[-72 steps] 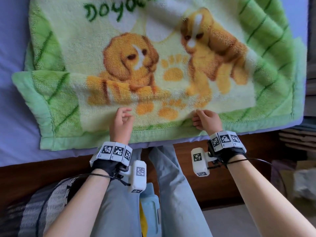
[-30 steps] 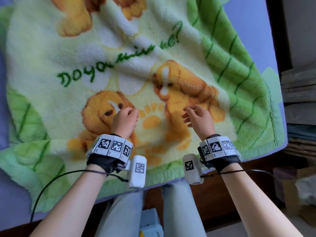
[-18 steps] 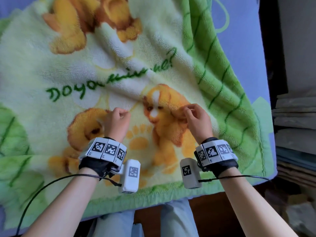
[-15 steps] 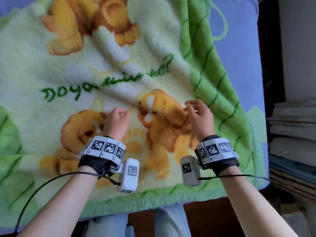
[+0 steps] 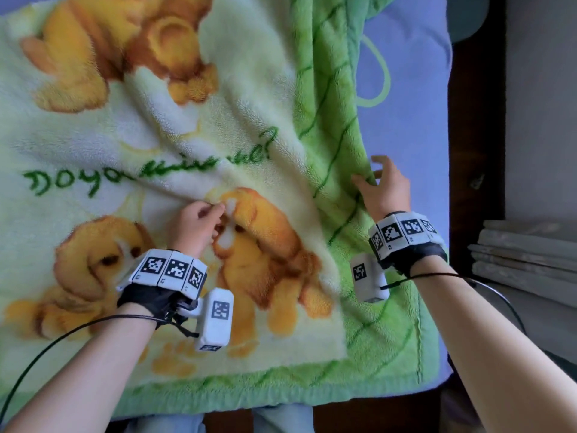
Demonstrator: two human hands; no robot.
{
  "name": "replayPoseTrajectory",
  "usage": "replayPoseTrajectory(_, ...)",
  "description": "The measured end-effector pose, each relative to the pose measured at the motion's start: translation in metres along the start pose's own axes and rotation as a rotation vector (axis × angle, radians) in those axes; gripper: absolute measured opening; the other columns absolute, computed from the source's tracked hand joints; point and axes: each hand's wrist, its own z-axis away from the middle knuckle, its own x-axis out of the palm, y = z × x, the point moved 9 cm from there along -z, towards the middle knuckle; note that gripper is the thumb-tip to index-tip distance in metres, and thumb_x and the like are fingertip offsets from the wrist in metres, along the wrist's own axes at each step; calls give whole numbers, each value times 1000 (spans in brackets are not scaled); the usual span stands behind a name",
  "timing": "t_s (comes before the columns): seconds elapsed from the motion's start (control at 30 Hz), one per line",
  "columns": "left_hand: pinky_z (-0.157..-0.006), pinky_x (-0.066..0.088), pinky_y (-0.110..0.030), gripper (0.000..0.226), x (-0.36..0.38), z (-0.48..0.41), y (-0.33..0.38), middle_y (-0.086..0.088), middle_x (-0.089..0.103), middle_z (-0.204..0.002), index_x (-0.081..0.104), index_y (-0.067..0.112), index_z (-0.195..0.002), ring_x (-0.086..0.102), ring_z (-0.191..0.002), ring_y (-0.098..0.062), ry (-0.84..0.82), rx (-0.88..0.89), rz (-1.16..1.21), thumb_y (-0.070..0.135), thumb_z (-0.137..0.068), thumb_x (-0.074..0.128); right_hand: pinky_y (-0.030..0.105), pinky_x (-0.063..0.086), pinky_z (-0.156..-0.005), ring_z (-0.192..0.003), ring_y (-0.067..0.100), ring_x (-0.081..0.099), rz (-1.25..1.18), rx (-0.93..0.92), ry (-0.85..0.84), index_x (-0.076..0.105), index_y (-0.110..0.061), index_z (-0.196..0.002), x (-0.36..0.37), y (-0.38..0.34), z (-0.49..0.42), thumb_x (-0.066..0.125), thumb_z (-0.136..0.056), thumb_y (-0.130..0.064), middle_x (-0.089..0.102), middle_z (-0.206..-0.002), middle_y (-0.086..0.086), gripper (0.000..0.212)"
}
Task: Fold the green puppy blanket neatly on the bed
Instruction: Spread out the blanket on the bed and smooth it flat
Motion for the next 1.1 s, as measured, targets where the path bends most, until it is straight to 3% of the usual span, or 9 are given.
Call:
replayPoseTrajectory(0.1, -78, 55, -42, 21, 3, -1, 17, -4, 67, -74, 61, 25, -69, 58, -63, -22, 34, 61, -26, 22, -88, 54, 31, 43, -72, -97, 26, 59, 50, -35, 90, 59, -18, -112, -24, -3, -4, 60, -85, -30, 66, -109, 4, 30)
replayPoseTrajectory(0.3, -90, 53, -43, 13, 22, 5, 51, 0, 67, -94, 66, 23, -95, 63, -89, -18, -33, 178, -3, 25, -90, 54, 28, 35, -66, -85, 18, 53, -3, -37, 394, 54, -21, -105, -99, 15, -3, 59, -80, -30, 62, -103, -2, 27)
replayPoseTrajectory(0.43, -97, 45, -36, 31, 43, 7, 51, -4, 61, -121, 58, 17, -123, 56, -109, -18, -155, 150, 0, 20, -93, 51, 32, 37, -70, -93, 22, 53, 77, -14, 248, 54, -19, -114, -71, 27, -10, 58, -88, -26, 57, -116, 6, 27)
replayPoseTrajectory(0.53, -93, 34, -23, 41, 52, 11, 45, -4, 52, -134, 47, 13, -136, 47, -112, -10, -189, 164, -19, 16, -95, 48, 32, 29, -97, -117, 29, 48, 112, -10, 108, 57, -19, -125, -42, 41, -12, 49, -96, -25, 56, -125, 12, 31)
replayPoseTrajectory(0.67, -94, 32, -19, 45, 55, 11, 40, -6, 49, -138, 42, 12, -140, 44, -114, -8, -189, 188, -13, 10, -95, 48, 38, 31, -109, -121, 35, 47, -38, 97, 70, 52, -20, -134, -32, 72, -1, 34, -92, 5, 49, -132, 18, 52)
replayPoseTrajectory(0.73, -95, 32, -19, 46, 56, 9, 38, -7, 49, -138, 42, 12, -141, 44, -115, -9, -196, 200, -24, 9, -95, 48, 38, 34, -107, -120, 36, 48, -36, 138, 94, 50, -19, -135, -32, 83, 3, 36, -91, 5, 47, -133, 18, 53)
replayPoseTrajectory(0.87, -98, 35, -24, 45, 57, 4, 32, -7, 52, -134, 44, 16, -139, 48, -115, -12, -197, 233, -96, 14, -95, 49, 31, 44, -85, -107, 29, 59, -77, 274, 42, 50, -14, -130, -31, 102, 3, 55, -93, -24, 60, -120, 12, 39)
replayPoseTrajectory(1.0, -96, 36, -25, 44, 55, 4, 32, -6, 51, -133, 48, 17, -137, 50, -115, -14, -148, 279, -151, 14, -94, 50, 28, 37, -69, -86, 28, 57, 29, 283, -133, 61, -11, -91, -26, 113, 2, 59, -91, -35, 59, -81, 7, 24)
replayPoseTrajectory(1.1, -97, 35, -26, 44, 57, 9, 34, -4, 48, -136, 47, 17, -137, 48, -116, -12, -140, 309, -177, 14, -94, 50, 25, 29, -67, -81, 24, 47, 29, 197, 122, 57, -7, -90, -57, 118, 3, 57, -90, -26, 55, -87, 10, 19)
